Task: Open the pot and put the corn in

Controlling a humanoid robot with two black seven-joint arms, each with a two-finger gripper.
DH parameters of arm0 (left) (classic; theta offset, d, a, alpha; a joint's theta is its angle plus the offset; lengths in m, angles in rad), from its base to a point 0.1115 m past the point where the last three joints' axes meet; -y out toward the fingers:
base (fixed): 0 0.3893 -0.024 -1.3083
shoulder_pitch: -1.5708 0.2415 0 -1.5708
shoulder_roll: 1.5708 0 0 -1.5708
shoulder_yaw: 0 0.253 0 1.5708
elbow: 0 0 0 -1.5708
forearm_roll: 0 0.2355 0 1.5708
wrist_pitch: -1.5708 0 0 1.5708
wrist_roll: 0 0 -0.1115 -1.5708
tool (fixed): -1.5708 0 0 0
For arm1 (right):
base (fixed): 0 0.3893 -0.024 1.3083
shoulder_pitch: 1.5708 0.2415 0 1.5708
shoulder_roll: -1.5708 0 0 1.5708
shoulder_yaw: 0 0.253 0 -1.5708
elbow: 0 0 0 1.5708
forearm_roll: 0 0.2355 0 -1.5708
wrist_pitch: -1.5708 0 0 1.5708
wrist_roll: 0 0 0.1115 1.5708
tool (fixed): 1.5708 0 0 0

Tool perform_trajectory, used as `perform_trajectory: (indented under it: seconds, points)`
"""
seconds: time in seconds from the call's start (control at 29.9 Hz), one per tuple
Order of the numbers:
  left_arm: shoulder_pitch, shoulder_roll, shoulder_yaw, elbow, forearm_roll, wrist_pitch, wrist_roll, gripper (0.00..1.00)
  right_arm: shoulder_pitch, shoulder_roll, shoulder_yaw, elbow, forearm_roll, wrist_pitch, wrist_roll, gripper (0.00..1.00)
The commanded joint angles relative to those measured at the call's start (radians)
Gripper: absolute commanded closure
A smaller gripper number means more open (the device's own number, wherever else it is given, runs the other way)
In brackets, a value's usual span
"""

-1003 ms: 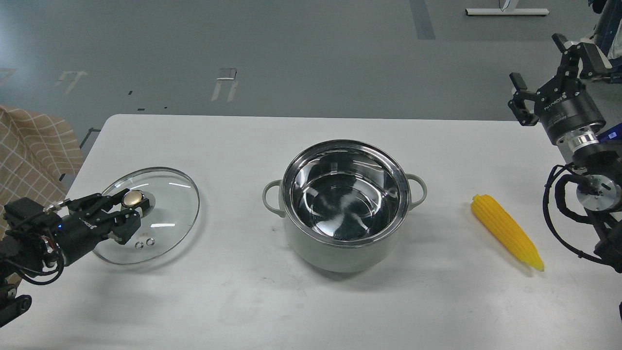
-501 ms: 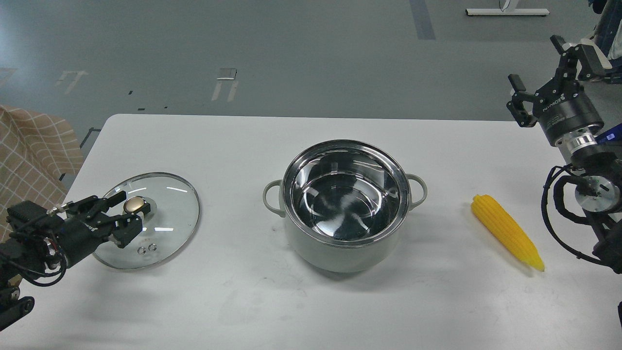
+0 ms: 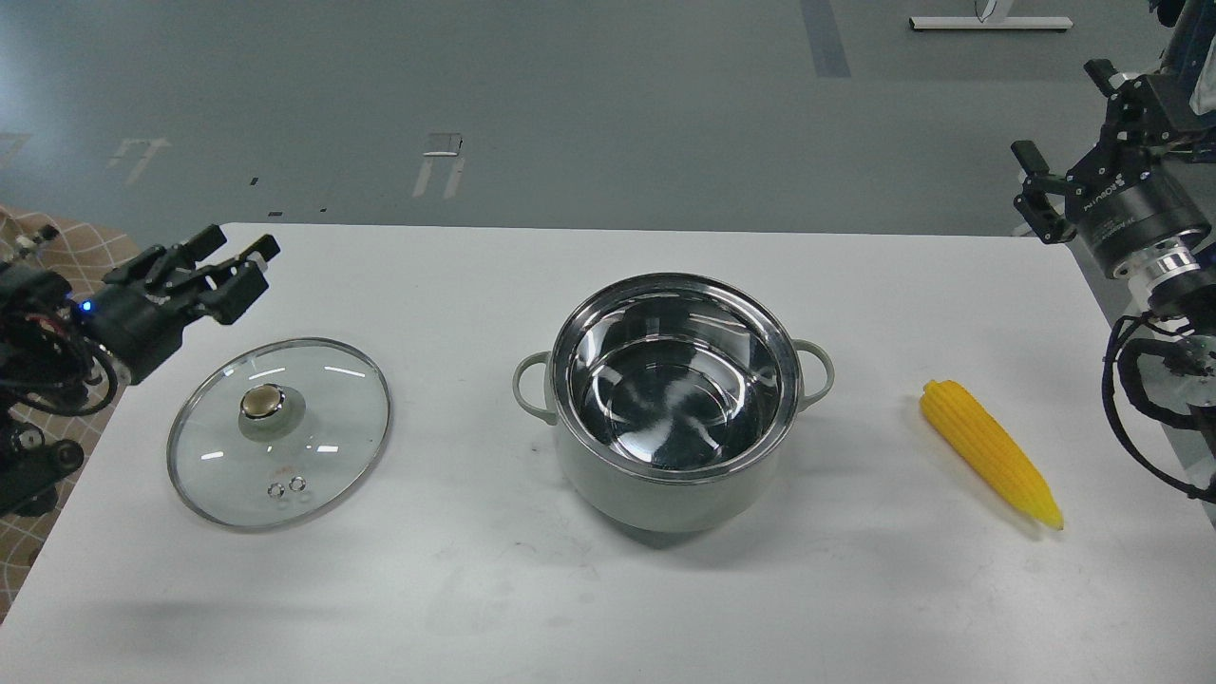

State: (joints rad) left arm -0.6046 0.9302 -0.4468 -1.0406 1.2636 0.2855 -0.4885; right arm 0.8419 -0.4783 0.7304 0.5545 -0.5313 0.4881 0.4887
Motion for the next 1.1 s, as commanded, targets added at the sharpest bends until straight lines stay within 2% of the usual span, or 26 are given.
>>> perform_trajectory:
  seconds: [0.0, 0.1, 0.13, 0.2, 0.37, 0.4, 0.47, 0.64, 0.9, 1.07]
  points:
    - [-0.206, -0.011, -0.013, -0.012, -0.374, -0.311, 0.0, 0.24, 0.066, -0.103, -0.129, 0.102, -0.168, 0.0, 0.0, 0.0]
    - [-0.292, -0.04, -0.015, -0.012, -0.591, -0.469, 0.0, 0.23, 0.078, -0.182, -0.186, 0.189, -0.28, 0.0, 0.0, 0.0]
    - [-0.308, -0.051, -0.018, -0.012, -0.64, -0.494, 0.0, 0.22, 0.081, -0.2, -0.199, 0.209, -0.321, 0.0, 0.0, 0.0]
    - [-0.352, -0.074, -0.039, -0.013, -0.778, -0.572, 0.0, 0.17, 0.085, -0.256, -0.245, 0.295, -0.517, 0.0, 0.0, 0.0]
    - [-0.371, -0.125, -0.108, -0.013, -0.846, -0.698, 0.0, 0.13, 0.071, -0.35, -0.299, 0.441, -0.946, -0.006, 0.0, 0.0]
    - [-0.373, -0.136, -0.127, -0.015, -0.846, -0.715, 0.0, 0.09, 0.065, -0.364, -0.308, 0.449, -1.031, -0.009, 0.0, 0.0]
    - [-0.373, -0.143, -0.136, -0.015, -0.846, -0.724, 0.0, 0.05, 0.057, -0.371, -0.322, 0.449, -1.104, -0.016, 0.0, 0.0]
    - [-0.373, -0.149, -0.139, -0.021, -0.846, -0.732, 0.0, 0.04, 0.055, -0.362, -0.416, 0.443, -1.291, -0.045, 0.0, 0.0]
    - [-0.373, -0.148, -0.139, -0.029, -0.848, -0.732, 0.0, 0.03, 0.017, -0.299, -0.477, 0.403, -1.366, -0.048, 0.0, 0.0]
    - [-0.373, -0.148, -0.139, -0.038, -0.846, -0.732, 0.0, 0.04, -0.001, -0.237, -0.48, 0.325, -1.42, -0.069, 0.0, 0.0]
